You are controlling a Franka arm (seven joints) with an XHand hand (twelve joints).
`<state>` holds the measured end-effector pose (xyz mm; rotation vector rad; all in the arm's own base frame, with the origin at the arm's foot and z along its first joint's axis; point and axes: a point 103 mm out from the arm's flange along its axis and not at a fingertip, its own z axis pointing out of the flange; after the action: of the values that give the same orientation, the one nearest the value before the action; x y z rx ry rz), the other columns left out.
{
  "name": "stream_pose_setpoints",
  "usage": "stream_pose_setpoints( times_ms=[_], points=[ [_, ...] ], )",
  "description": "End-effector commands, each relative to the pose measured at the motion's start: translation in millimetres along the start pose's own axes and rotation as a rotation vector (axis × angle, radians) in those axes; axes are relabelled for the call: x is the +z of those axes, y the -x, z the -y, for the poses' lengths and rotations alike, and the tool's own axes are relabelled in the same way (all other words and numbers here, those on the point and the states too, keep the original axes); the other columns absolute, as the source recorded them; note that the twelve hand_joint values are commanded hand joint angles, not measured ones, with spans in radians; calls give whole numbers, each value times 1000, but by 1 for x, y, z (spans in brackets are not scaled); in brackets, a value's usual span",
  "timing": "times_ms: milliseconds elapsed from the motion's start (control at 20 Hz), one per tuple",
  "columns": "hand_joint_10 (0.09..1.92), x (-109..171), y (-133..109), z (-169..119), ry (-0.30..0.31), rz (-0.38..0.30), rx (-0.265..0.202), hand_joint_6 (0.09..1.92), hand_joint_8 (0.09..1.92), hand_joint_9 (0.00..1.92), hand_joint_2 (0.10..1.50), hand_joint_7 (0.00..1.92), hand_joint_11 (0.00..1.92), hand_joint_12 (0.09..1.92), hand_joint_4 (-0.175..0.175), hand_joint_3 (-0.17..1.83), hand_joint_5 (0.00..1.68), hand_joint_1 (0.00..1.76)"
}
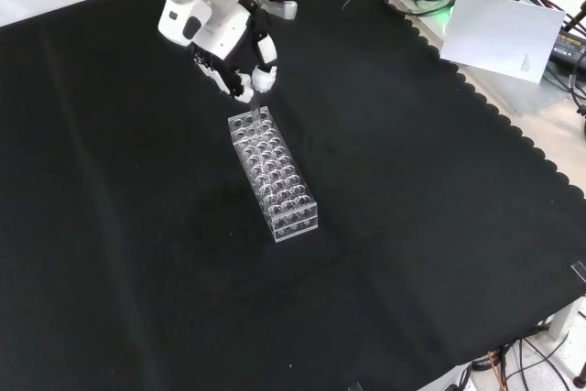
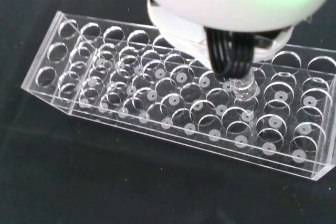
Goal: Put the test tube back in the rack.
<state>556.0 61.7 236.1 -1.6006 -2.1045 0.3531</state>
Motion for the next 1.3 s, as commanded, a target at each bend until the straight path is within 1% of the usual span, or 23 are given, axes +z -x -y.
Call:
stream_pose_setpoints(
  times_ms=[50, 100, 200, 350, 450, 650, 700, 750, 800, 850, 950, 1300],
  points=[
    [209, 15, -13, -12, -20, 1, -9, 429, 542, 1518, 451, 1500, 1349, 1043, -175, 873, 1433, 1451],
    [208, 15, -3, -5, -10, -17, -20, 429, 543, 1518, 451, 1500, 1349, 1043, -175, 873, 1433, 1451],
    [208, 16, 3, -1, -12, -13, -17, 429, 543, 1518, 451, 1500, 1349, 1043, -175, 873, 1433, 1451],
    [208, 17, 3, -2, -27, 2, 0, 429, 542, 1518, 451, 1500, 1349, 1043, -175, 873, 1433, 1451],
    [209, 19, -1, -7, -38, 6, 11, 429, 541, 1518, 451, 1501, 1349, 1043, -175, 873, 1433, 1451],
    [209, 26, -3, -15, -40, -3, 18, 429, 540, 1518, 451, 1502, 1349, 1043, -175, 873, 1433, 1451],
    [208, 25, 6, -8, -33, -14, 12, 429, 540, 1518, 450, 1502, 1349, 1043, -175, 874, 1433, 1451],
    [208, 26, 10, -6, -34, -12, 12, 429, 540, 1518, 450, 1502, 1349, 1043, -175, 874, 1433, 1451],
    [208, 25, 13, -4, -28, -27, 31, 428, 540, 1518, 450, 1502, 1349, 1043, -175, 874, 1433, 1451],
    [208, 26, 14, -4, -32, -24, 33, 428, 540, 1518, 450, 1502, 1349, 1043, -175, 874, 1433, 1451],
    [208, 26, 15, -4, -41, -10, 30, 428, 541, 1518, 450, 1502, 1348, 1043, -175, 874, 1434, 1451],
    [208, 27, 15, -5, -48, -11, 21, 429, 542, 1518, 450, 1501, 1348, 1042, -175, 874, 1433, 1451]
  ],
)
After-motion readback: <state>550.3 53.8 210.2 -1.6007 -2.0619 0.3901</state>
